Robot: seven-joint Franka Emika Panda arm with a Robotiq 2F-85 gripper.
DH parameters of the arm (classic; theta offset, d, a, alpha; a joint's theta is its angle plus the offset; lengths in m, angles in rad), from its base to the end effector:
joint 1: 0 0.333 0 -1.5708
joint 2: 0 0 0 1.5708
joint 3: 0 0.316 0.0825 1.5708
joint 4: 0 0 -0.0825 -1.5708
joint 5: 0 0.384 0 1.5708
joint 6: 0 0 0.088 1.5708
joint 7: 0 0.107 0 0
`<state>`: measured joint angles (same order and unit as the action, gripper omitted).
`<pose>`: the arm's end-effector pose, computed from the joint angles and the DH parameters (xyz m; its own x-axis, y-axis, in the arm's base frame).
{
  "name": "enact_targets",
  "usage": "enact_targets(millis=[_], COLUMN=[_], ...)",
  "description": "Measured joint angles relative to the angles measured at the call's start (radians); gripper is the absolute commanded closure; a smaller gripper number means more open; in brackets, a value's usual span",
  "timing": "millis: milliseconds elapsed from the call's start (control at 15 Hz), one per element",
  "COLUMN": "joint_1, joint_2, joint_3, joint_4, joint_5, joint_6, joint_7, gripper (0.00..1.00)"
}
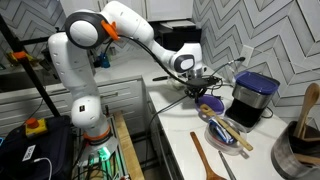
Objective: Put the dark blue lid on top of the coffee machine
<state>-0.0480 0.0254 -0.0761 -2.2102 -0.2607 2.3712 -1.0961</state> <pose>0.5410 -0.0703 0.3811 0.4191 0.8987 -0.1292 0.8991 -0.3910 0.1966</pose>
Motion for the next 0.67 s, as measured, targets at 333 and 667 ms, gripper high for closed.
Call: enact_targets(millis=[333,667], joint_1=[0.014,0.014], joint_2=[-0.077,-0.143], joint_3=[0.044,0.06], joint_4=[-0.033,-0.05], joint_5=[-0.218,-0.599], joint_6=[0.001,0.001], joint_7=[0.054,0.206], gripper=[0.98,0.98])
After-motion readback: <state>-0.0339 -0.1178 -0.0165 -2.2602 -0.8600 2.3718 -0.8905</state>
